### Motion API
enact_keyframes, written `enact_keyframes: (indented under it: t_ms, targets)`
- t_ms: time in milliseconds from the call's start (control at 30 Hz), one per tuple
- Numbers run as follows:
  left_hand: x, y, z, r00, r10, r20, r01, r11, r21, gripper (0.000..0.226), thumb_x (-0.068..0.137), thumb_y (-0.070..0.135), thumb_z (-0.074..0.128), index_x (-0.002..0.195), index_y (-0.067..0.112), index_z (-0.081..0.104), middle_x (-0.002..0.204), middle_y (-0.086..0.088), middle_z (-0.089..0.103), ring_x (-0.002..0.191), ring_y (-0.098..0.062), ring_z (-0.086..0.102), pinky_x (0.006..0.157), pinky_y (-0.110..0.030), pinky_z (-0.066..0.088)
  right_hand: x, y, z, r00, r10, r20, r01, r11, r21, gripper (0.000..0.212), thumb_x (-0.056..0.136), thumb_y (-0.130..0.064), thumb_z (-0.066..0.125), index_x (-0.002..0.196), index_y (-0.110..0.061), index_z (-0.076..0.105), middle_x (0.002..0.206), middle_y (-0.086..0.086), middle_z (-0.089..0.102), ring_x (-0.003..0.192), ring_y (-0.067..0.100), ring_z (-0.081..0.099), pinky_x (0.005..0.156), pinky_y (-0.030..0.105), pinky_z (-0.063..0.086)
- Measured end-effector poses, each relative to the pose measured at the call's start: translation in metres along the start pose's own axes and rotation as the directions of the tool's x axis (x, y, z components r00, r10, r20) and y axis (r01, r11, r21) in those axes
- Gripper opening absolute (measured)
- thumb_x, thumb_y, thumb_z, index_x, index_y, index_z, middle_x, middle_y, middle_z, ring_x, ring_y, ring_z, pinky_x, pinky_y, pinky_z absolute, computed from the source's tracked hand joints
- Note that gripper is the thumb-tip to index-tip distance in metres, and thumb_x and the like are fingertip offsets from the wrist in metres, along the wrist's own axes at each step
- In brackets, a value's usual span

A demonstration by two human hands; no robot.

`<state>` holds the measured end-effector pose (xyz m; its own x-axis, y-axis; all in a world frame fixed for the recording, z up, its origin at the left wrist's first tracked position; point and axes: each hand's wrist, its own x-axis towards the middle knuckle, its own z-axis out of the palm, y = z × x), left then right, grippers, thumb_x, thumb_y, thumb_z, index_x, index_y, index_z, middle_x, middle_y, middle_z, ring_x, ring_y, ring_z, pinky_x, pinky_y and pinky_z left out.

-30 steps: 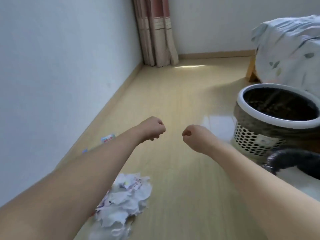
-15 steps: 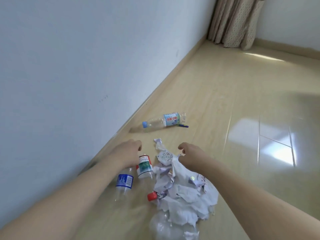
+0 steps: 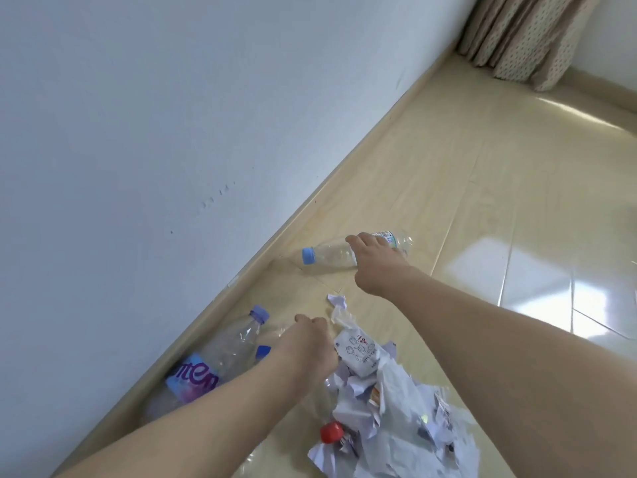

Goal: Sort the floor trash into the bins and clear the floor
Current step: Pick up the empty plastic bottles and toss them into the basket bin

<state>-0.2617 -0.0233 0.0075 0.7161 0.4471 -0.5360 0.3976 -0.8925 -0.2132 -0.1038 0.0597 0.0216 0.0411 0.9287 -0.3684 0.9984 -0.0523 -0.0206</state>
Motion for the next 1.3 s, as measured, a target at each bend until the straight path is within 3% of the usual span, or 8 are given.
enact_keyframes:
  t_ms: [133, 267, 600, 800, 933, 1033, 1167, 1300]
  targets:
    - [0.012, 0.009, 0.005, 0.994, 0.065, 0.082, -0.079, 0.980, 0.182, 0.031, 0.088, -0.001, 0.056, 0.119, -0.001, 0.057, 0.107, -0.018, 0.058, 0.108, -0.036, 0.047, 0.095, -0.063, 0.044, 0.030, -0.005, 0.011, 0.999, 0.034, -0.014, -0.035, 0.997, -0.071, 0.076, 0.082, -0.005, 0.049, 0.146, -0.029, 0.017, 0.142, -0.001, 0.027, 0.135, 0.028, 0.022, 0.096, 0.045, 0.040]
    - [0.010, 0.011, 0.005, 0.992, 0.069, 0.105, -0.096, 0.956, 0.278, 0.042, 0.057, -0.022, 0.056, 0.093, -0.002, 0.051, 0.071, -0.025, 0.038, 0.097, -0.037, 0.048, 0.086, -0.062, 0.049, 0.040, -0.008, 0.021, 0.999, 0.038, -0.015, -0.040, 0.986, -0.164, 0.073, 0.081, -0.010, 0.057, 0.142, -0.032, 0.023, 0.139, 0.001, 0.024, 0.130, 0.030, 0.019, 0.075, 0.040, 0.045]
    - [0.016, 0.016, 0.013, 0.992, 0.086, 0.091, -0.116, 0.908, 0.403, 0.040, 0.059, -0.019, 0.057, 0.095, -0.002, 0.049, 0.071, -0.028, 0.038, 0.081, -0.039, 0.043, 0.080, -0.062, 0.053, 0.033, -0.003, 0.021, 0.999, -0.030, -0.043, 0.018, 0.969, -0.247, 0.060, 0.081, -0.025, 0.066, 0.133, -0.025, 0.035, 0.130, 0.000, 0.034, 0.121, 0.029, 0.031, 0.068, 0.036, 0.043]
    - [0.038, 0.010, 0.010, 0.970, 0.037, 0.242, -0.095, 0.968, 0.232, 0.043, 0.088, 0.001, 0.062, 0.130, 0.006, 0.056, 0.127, -0.022, 0.052, 0.121, -0.041, 0.045, 0.092, -0.064, 0.045, -0.008, 0.005, -0.034, 0.987, 0.015, -0.162, -0.010, 0.999, 0.033, 0.064, 0.080, -0.038, 0.065, 0.131, -0.015, 0.034, 0.121, 0.002, 0.048, 0.111, 0.026, 0.046, 0.076, 0.036, 0.043]
    - [0.014, -0.006, -0.002, 0.989, -0.104, 0.107, 0.072, 0.961, 0.268, 0.048, 0.082, 0.005, 0.062, 0.130, 0.011, 0.055, 0.134, -0.011, 0.053, 0.117, -0.031, 0.051, 0.085, -0.057, 0.050, -0.060, 0.030, -0.080, 0.954, 0.125, -0.274, -0.051, 0.963, 0.263, 0.066, 0.078, -0.032, 0.061, 0.133, -0.025, 0.025, 0.112, 0.002, 0.048, 0.097, 0.028, 0.051, 0.075, 0.035, 0.043]
    - [-0.007, -0.011, -0.033, 0.994, -0.090, 0.069, 0.063, 0.943, 0.327, 0.055, 0.082, 0.008, 0.064, 0.134, 0.017, 0.046, 0.125, -0.004, 0.055, 0.118, -0.027, 0.042, 0.094, -0.045, 0.040, -0.101, 0.065, -0.108, 0.916, 0.269, -0.297, -0.044, 0.805, 0.592, 0.070, 0.083, -0.021, 0.059, 0.138, -0.028, 0.018, 0.117, 0.003, 0.043, 0.093, 0.028, 0.051, 0.076, 0.032, 0.043]
    - [-0.030, -0.015, -0.092, 0.980, -0.167, 0.111, 0.092, 0.867, 0.490, 0.041, 0.083, 0.015, 0.069, 0.119, 0.026, 0.055, 0.104, 0.012, 0.061, 0.116, -0.017, 0.036, 0.081, -0.029, 0.024, -0.159, 0.125, -0.127, 0.880, 0.397, -0.261, -0.044, 0.616, 0.786, 0.066, 0.083, -0.018, 0.064, 0.133, -0.024, 0.023, 0.122, 0.001, 0.046, 0.099, 0.023, 0.051, 0.072, 0.031, 0.044]
    - [-0.034, 0.016, -0.171, 0.901, -0.356, 0.250, 0.156, 0.802, 0.577, 0.043, 0.094, 0.021, 0.055, 0.135, 0.026, 0.042, 0.133, 0.000, 0.051, 0.129, -0.025, 0.037, 0.099, -0.036, 0.033, -0.220, 0.196, -0.134, 0.847, 0.478, -0.235, -0.045, 0.505, 0.862, 0.070, 0.077, -0.030, 0.074, 0.128, -0.022, 0.027, 0.122, -0.001, 0.047, 0.099, 0.020, 0.054, 0.069, 0.033, 0.051]
